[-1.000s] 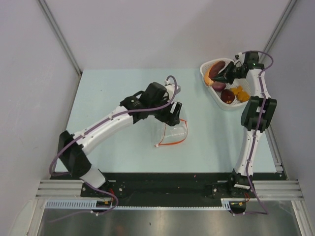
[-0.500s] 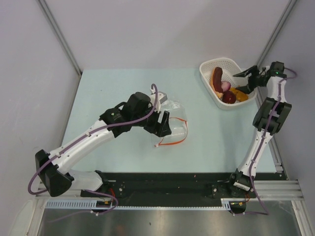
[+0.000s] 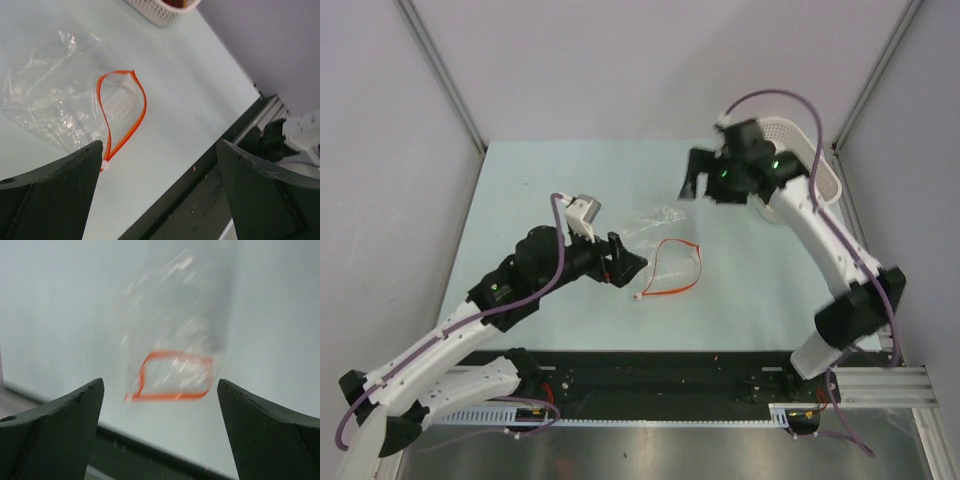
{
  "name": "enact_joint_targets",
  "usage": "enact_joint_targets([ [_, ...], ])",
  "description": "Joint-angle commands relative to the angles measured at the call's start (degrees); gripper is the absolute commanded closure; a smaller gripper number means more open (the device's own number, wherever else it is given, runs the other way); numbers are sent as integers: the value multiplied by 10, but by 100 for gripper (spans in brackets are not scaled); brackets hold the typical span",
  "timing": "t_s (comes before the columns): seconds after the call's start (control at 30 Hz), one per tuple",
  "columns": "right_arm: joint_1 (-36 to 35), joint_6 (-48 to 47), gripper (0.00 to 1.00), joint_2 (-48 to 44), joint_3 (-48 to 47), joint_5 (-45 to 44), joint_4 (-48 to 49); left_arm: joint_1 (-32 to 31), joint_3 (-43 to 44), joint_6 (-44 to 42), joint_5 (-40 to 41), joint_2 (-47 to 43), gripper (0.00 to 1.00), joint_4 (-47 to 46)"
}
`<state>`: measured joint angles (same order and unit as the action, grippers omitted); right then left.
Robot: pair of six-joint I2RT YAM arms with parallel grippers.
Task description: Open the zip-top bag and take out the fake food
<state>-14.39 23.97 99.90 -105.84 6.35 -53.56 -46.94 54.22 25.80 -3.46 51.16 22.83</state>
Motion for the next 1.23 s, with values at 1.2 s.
enact_joint_targets([
  [1.2, -264, 315, 0, -862, 518, -231, -28, -4, -173, 211, 158, -499, 0, -35],
])
